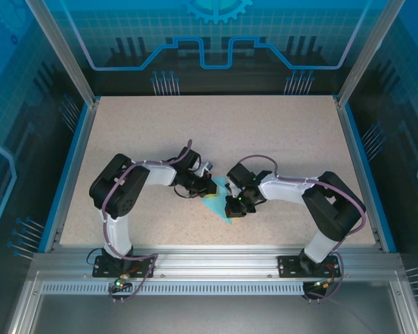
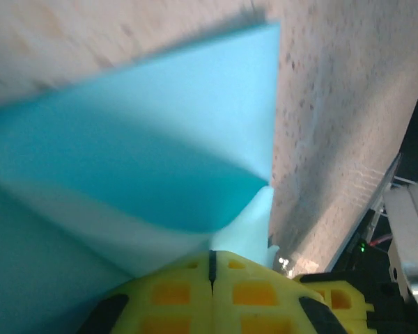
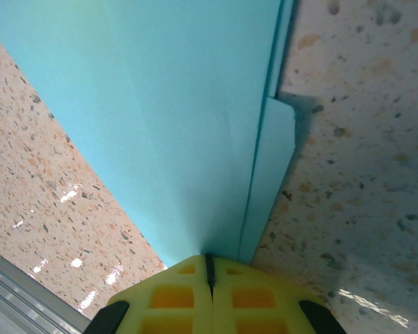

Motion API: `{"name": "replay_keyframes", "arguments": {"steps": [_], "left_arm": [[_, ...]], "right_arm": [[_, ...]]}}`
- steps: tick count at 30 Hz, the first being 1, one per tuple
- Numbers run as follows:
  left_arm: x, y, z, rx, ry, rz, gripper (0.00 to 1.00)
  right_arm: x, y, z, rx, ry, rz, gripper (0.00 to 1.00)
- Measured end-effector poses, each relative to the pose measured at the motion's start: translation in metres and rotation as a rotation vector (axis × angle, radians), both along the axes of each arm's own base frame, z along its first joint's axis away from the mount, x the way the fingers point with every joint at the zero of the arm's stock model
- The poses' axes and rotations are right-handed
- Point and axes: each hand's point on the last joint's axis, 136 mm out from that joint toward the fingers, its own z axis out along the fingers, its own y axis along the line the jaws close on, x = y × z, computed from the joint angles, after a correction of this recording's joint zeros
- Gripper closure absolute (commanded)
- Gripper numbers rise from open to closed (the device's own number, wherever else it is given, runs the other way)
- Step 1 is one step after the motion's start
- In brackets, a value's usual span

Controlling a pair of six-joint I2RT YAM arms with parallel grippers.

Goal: Fold a paper plane with a square sheet of paper (fold left side to right side)
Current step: Fourth fold the wing at the center of the table.

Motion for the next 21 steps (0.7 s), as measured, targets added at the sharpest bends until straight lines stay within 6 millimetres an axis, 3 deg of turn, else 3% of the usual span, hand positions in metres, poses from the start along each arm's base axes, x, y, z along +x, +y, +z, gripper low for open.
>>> {"name": "replay_keyframes", "arguments": {"steps": [8, 21], "left_arm": [[0.035, 0.023, 0.000, 0.044, -0.050, 0.060, 1.00], [0.053, 0.041, 0.000, 0.045, -0.075, 0.094, 0.99]], "right_arm": [[0.000, 0.000, 0.000, 0.001, 0.000, 0.000, 1.00], [-0.001, 0.000, 0.000, 0.006, 0.000, 0.001, 1.00]]}}
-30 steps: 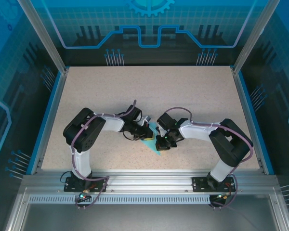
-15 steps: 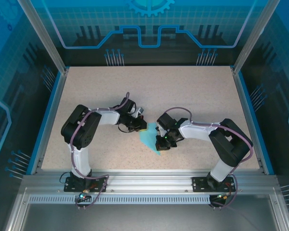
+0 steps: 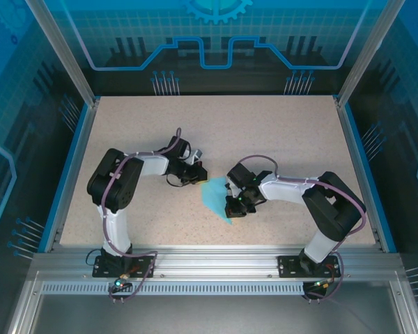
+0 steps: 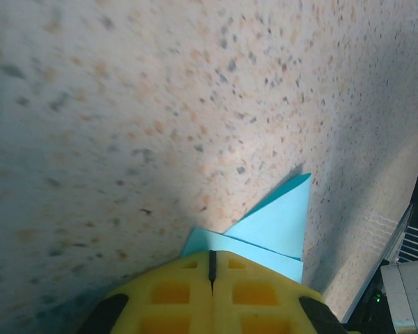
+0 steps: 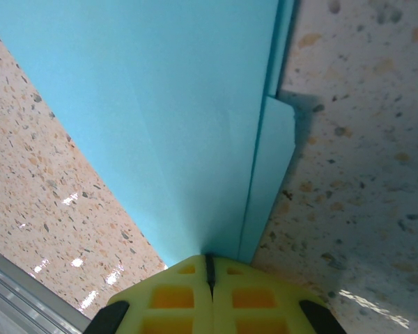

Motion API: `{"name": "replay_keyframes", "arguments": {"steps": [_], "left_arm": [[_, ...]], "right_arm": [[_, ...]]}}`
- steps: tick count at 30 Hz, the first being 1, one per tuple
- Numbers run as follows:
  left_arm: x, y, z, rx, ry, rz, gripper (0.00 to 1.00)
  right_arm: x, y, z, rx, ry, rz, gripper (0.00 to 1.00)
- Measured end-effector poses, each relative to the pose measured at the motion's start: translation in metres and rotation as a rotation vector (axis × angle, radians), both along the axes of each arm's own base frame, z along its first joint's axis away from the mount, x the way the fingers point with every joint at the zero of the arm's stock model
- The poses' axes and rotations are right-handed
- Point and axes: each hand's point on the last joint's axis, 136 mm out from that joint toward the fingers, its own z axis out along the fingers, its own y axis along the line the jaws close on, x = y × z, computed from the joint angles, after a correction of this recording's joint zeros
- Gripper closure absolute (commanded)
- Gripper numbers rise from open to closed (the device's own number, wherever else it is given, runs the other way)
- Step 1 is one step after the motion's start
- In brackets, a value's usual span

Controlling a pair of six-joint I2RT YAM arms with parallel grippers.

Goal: Fold a paper plane with a square sheet of paper (fold left side to right side)
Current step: Fourth fold the wing at the center of the table, then turn over the paper at the center of the table.

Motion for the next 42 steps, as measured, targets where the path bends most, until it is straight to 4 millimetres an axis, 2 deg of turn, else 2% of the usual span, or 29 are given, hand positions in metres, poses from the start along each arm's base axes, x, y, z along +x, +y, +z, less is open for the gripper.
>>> {"name": "replay_keyframes", "arguments": {"steps": [5, 8, 11, 13, 18, 21, 23, 26, 30, 35, 42], "left_arm": [[0.014, 0.012, 0.002, 0.015, -0.013, 0.034, 0.94], [0.026, 0.020, 0.007, 0.022, -0.033, 0.055, 0.85], [0.031, 0.025, 0.017, 0.025, -0.047, 0.072, 0.74], [0.031, 0.027, 0.032, 0.023, -0.067, 0.080, 0.68], [0.029, 0.029, 0.090, -0.018, -0.168, 0.107, 0.53], [0.015, 0.031, 0.105, -0.047, -0.182, 0.128, 0.49], [0.000, 0.031, 0.099, -0.051, -0.151, 0.135, 0.48], [-0.023, 0.025, 0.078, -0.045, -0.075, 0.129, 0.46], [-0.050, 0.010, 0.059, -0.042, 0.009, 0.104, 0.46], [-0.055, -0.012, 0.047, -0.057, 0.037, 0.078, 0.48], [-0.060, -0.030, 0.023, -0.027, 0.094, 0.046, 0.53]], "right_arm": [[0.000, 0.001, 0.000, 0.005, -0.001, 0.000, 1.00], [0.000, 0.002, 0.001, 0.013, -0.003, -0.004, 1.00], [0.000, 0.003, 0.001, 0.028, -0.008, -0.019, 0.95], [0.000, 0.005, 0.002, 0.043, -0.014, -0.029, 0.92], [0.000, 0.006, 0.005, 0.063, -0.048, -0.051, 0.81], [0.006, 0.002, 0.018, 0.062, -0.117, -0.065, 0.69], [0.015, 0.000, 0.034, 0.073, -0.192, -0.075, 0.62], [0.028, -0.003, 0.067, 0.113, -0.321, -0.088, 0.52], [0.041, -0.016, 0.095, 0.142, -0.440, -0.127, 0.47], [0.044, -0.039, 0.103, 0.152, -0.494, -0.198, 0.40], [0.044, -0.057, 0.116, 0.192, -0.542, -0.270, 0.40]]}}
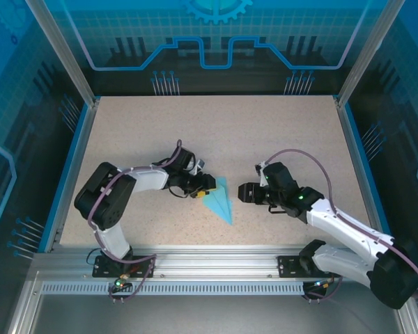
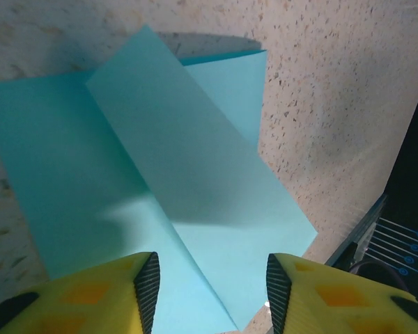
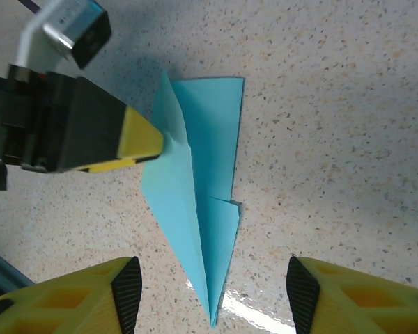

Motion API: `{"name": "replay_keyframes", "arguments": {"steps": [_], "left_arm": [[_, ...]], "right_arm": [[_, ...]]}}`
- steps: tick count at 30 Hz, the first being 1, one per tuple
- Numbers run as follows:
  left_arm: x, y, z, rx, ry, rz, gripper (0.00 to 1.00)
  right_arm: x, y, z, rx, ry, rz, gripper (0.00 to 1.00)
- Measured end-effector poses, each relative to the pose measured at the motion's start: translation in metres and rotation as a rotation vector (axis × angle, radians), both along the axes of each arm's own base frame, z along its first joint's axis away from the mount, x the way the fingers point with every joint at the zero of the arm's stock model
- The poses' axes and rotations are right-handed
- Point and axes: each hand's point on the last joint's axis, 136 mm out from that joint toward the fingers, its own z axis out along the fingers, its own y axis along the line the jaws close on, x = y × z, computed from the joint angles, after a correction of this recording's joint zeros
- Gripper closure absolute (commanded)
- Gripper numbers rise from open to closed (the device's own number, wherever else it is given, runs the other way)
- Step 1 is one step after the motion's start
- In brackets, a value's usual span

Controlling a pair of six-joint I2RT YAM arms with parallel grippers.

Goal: Fold a paper plane with a square sheet of paper (fold left side to right side)
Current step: Turn over the paper at the center of the table.

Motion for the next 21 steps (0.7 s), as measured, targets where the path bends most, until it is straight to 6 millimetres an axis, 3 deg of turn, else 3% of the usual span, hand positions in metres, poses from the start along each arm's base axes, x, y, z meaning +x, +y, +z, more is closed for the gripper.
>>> {"name": "replay_keyframes", "arguments": {"steps": [13, 15, 17, 21], "left_arm": [[0.013, -0.019, -0.005, 0.010, -0.002, -0.024, 0.52], [0.015, -0.023, -0.001, 0.005, -0.011, -0.029, 0.56], [0.019, -0.027, 0.004, -0.003, -0.021, -0.030, 0.65], [0.024, -0.032, 0.011, -0.015, -0.044, -0.035, 0.84]], "right_arm": [[-0.001, -0.015, 0.003, 0.026, -0.013, -0.040, 0.40], [-0.002, -0.014, 0.003, 0.032, -0.008, -0.037, 0.40], [-0.003, -0.014, 0.002, 0.040, -0.001, -0.031, 0.38], [-0.006, -0.014, -0.004, 0.069, 0.031, -0.019, 0.27]]}}
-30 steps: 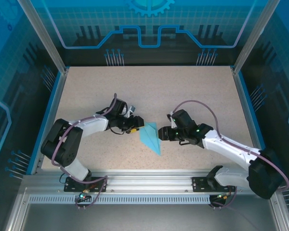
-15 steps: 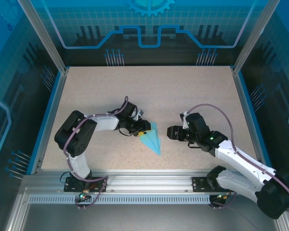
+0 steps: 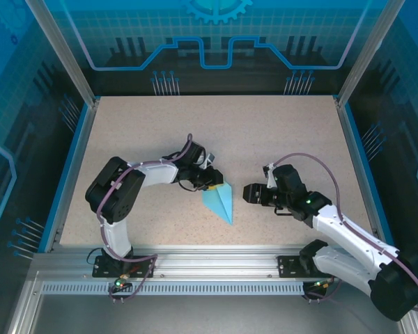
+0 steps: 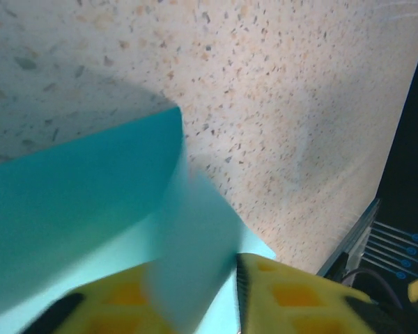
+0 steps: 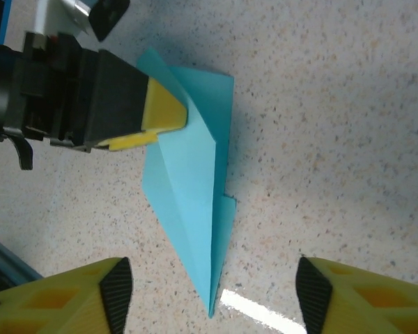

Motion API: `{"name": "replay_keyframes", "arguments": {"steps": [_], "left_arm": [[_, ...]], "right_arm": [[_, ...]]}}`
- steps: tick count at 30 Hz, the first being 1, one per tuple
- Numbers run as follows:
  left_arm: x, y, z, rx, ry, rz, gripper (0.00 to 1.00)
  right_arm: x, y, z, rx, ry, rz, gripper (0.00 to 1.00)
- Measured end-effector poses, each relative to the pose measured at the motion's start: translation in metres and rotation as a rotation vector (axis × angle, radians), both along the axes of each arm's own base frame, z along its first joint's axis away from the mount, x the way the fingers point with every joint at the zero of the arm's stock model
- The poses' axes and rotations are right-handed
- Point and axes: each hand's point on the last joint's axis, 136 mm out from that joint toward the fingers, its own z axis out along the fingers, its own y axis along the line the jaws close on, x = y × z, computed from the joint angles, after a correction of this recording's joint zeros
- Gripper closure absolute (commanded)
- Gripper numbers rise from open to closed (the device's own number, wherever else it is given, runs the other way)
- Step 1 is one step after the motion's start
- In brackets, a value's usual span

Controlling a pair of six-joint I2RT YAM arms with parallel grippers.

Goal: Fold a paper plane with a square sheet of paper (fold left side to right side)
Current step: Turn over the paper at the center of the table.

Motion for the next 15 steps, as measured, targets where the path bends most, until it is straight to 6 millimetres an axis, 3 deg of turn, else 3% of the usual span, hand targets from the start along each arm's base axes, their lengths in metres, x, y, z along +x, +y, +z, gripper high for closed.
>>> {"name": "replay_keyframes", "arguments": {"steps": [4, 7, 10, 15], "left_arm": [[0.003, -0.002, 0.005, -0.002, -0.012, -0.005, 0.91], [0.006, -0.003, 0.016, -0.007, -0.026, -0.009, 0.93], [0.014, -0.005, 0.042, -0.029, -0.066, -0.006, 0.93], [0.038, -0.003, 0.113, -0.102, -0.205, 0.021, 0.93]], "right_arm": [[-0.002, 0.002, -0.003, 0.050, 0.041, 0.027, 0.03], [-0.004, 0.006, -0.004, 0.096, 0.076, 0.072, 0.00], [-0.007, 0.012, -0.006, 0.145, 0.116, 0.120, 0.00], [-0.011, 0.027, 0.001, 0.250, 0.145, 0.207, 0.00]]}}
